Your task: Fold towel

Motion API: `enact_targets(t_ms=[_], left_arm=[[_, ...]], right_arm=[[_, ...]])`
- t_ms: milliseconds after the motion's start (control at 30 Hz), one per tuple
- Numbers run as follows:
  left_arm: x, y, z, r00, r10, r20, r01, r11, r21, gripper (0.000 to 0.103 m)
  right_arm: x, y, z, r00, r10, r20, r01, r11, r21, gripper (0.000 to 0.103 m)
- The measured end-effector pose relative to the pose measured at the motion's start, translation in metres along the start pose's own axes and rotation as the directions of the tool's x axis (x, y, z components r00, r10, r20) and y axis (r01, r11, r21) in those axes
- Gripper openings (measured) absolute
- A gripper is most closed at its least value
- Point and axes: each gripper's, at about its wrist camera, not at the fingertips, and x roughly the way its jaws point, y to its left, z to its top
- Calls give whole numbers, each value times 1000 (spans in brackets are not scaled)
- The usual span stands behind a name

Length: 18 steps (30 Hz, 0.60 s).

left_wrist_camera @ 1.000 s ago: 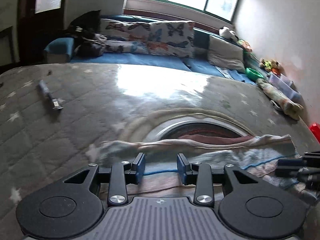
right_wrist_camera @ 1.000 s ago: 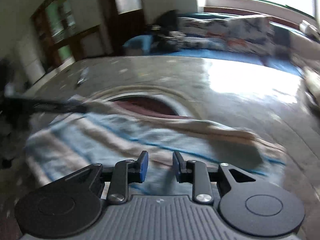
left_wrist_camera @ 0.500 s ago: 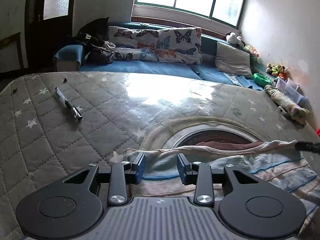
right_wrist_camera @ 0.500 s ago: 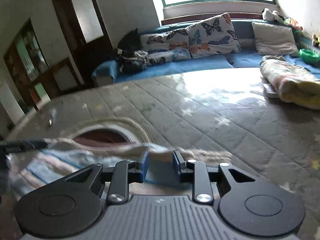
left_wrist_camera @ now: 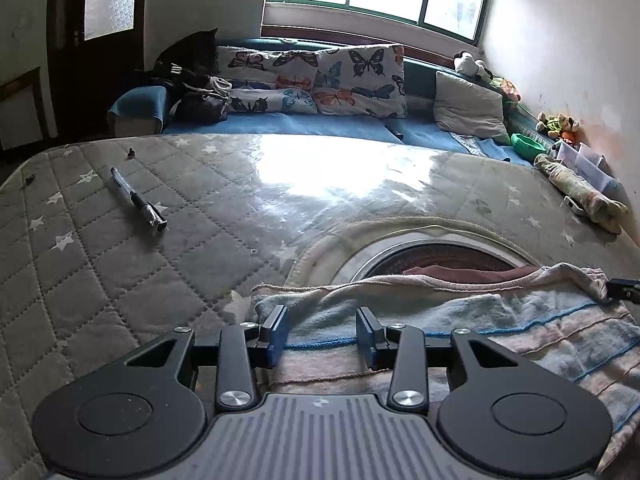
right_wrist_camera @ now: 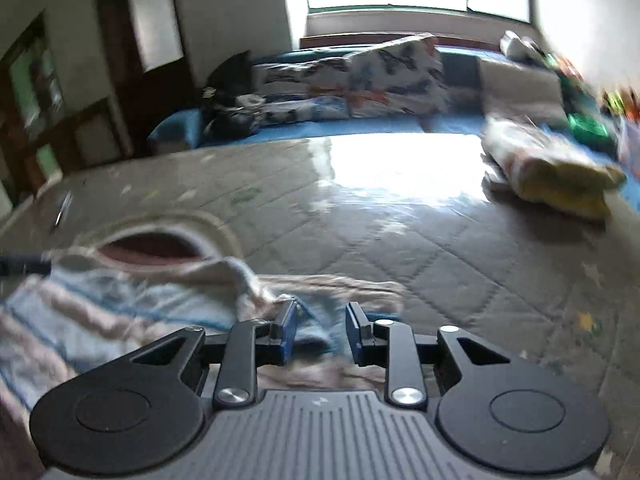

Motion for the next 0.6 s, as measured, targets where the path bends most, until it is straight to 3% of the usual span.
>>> enact_targets(t_ms=[67, 233, 367, 467, 600], left_arm=[[0, -1, 0, 1000, 1, -1, -1, 1000, 2, 41], [0, 0, -1, 1000, 0, -2, 0, 1000, 2, 41], [0, 0, -1, 1000, 0, -3, 0, 1000, 5, 41], [0, 0, -2, 1000, 0, -2, 0, 1000, 8, 42], [0, 0, -2, 1000, 1, -3, -1, 1000, 12, 42]], right_arm=[[0, 11, -4, 1000, 6, -6, -7, 998, -58, 27], [2, 2, -4, 999, 32, -7, -32, 999, -14, 27], [3, 2, -1, 998, 58, -24, -59, 997, -42, 28], [8, 5, 1, 997, 77, -33, -79, 994, -70, 24], [10, 9, 1, 997, 77, -27, -79, 993, -83, 11]])
